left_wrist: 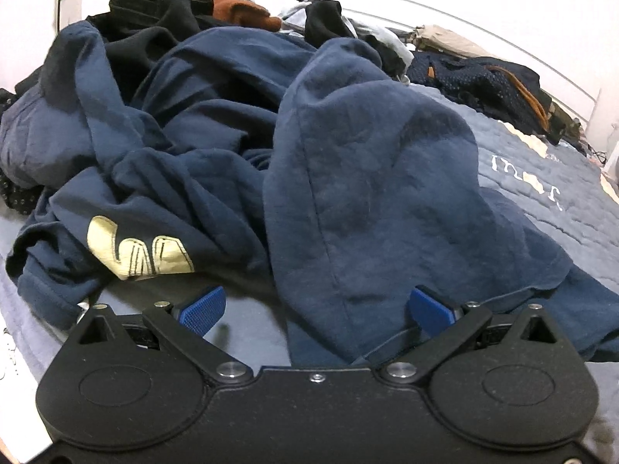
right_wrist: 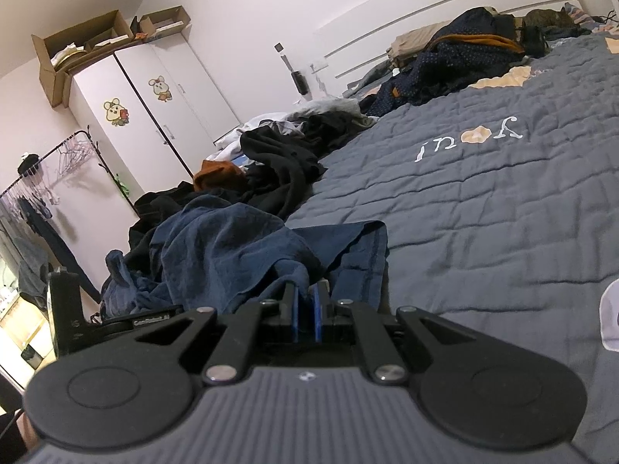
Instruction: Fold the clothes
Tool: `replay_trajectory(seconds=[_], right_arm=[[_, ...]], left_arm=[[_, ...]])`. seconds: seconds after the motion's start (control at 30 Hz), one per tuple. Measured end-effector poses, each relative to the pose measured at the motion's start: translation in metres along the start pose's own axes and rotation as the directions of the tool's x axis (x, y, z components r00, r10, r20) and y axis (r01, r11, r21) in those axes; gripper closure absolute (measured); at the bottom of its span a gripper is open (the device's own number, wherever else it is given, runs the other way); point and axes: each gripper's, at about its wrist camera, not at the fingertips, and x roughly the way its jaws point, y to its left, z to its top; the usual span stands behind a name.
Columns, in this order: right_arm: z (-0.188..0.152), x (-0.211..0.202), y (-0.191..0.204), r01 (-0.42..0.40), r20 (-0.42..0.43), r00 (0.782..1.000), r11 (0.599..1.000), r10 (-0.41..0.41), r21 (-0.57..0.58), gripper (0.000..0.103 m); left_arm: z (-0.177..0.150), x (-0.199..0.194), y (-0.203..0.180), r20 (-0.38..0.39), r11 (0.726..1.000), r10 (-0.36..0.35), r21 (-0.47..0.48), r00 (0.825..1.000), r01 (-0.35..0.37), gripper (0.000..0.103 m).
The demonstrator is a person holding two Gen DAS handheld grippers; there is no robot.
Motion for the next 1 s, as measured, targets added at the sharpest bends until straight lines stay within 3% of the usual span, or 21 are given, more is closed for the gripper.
replay_trajectory(seconds=[0.2,0.4,0.5,0.63,0.77,1.0], right_arm=[[0.0,0.001,0.001,0.005,-0.005,1.0,1.0,-0.005,-0.006,0.095],[-0.001,0.002,0.002,0.011,-0.01,1.0,1.0,-0.011,-0.013,0.095],[-0.001,0.002,0.002,0.013,-0.011,1.0,1.0,-0.013,-0.013,0.095],[0.0,0.001,0.001,0.015,-0.013,1.0,1.0,-0.015,-0.009,0.095],[0.0,0.001,0.0,0.017,-0.014,1.0,1.0,-0.017,-0.004,0.095],[0.004,-0.005,-0.007,0.035,-0.006,0.999,0.999,-0.035,0.019,0.095]], left_arm=[[-0.001,0.01,0.007,-0.037,0.999,-0.022,-0.039,0.999,0.02,0.004],[-0.003,0.013,0.014,-0.061,0.996,-0.057,-0.077,0.997,0.052,0.02],[-0.005,0.015,0.022,-0.069,0.989,-0.094,-0.123,0.993,0.085,0.032],[-0.008,0.018,0.031,-0.074,0.976,-0.151,-0.172,0.986,0.137,0.062],[-0.007,0.009,0.035,-0.039,0.972,-0.152,-0.187,0.988,0.142,0.082],[-0.006,-0.013,0.022,0.031,0.971,-0.175,-0.161,0.984,0.178,0.09]])
